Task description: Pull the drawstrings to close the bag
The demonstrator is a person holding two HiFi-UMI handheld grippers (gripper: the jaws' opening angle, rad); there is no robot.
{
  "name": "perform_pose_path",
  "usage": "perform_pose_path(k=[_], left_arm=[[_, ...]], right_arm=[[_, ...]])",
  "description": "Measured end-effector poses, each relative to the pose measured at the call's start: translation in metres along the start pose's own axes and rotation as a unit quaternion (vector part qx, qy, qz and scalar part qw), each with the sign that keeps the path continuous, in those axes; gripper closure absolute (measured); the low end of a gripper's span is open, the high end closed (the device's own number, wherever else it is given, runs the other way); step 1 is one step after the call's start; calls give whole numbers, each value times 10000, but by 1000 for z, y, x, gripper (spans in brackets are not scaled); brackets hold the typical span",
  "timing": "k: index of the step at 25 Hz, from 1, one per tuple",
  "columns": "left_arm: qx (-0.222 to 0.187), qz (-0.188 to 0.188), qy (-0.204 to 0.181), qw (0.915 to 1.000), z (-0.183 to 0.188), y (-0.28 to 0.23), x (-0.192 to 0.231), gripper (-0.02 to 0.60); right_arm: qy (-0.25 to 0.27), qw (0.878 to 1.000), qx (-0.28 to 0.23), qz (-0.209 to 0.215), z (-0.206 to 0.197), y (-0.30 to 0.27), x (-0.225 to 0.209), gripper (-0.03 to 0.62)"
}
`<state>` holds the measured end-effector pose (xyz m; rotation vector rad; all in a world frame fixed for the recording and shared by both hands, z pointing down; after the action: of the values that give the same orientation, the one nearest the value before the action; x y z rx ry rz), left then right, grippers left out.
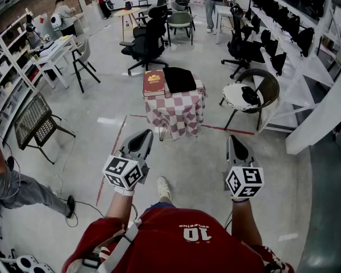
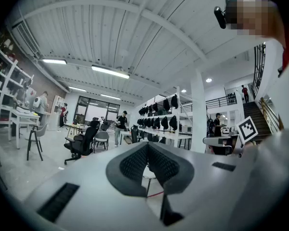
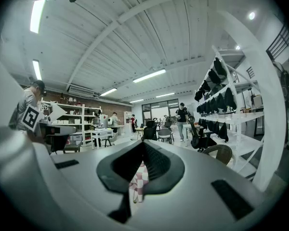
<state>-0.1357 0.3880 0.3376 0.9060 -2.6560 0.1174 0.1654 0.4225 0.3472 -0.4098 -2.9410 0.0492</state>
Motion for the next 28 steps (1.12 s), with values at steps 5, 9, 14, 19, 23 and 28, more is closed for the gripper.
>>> perform_pose_path(k=[5, 9, 14, 19, 23, 28], left_arm=[[0, -27, 35, 10000, 0, 1, -5, 572], [20, -53, 41, 10000, 0, 2, -8, 572], [1, -63, 29, 10000, 3, 6, -11, 572], [-9, -88, 31, 10000, 4, 9, -16, 572], [-4, -89, 18, 10000, 2, 9, -15, 572], [88, -35, -17, 10000, 4, 7, -12, 572]], right_arm=[[-5, 10000, -13, -10, 1, 5, -1, 580], [-12, 10000, -56, -41, 3, 7, -1, 580], [7, 9999, -93, -77, 5, 12, 0, 580], [-108, 9991, -387, -146, 11, 19, -2, 579], [-133, 9989, -442, -48, 9, 20, 1, 580], [-208, 9990, -395, 37, 7, 15, 3, 579]])
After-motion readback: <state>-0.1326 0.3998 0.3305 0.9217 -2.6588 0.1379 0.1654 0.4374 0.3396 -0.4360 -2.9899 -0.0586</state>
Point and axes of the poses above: the fingertips, and each gripper's own axes: y backward along the fingers, x to its left, z out of its top, the point moved 4 cm from there along y, backward along the fingers, and after that the axes turned 14 degrees about y, right-handed, at the moved point
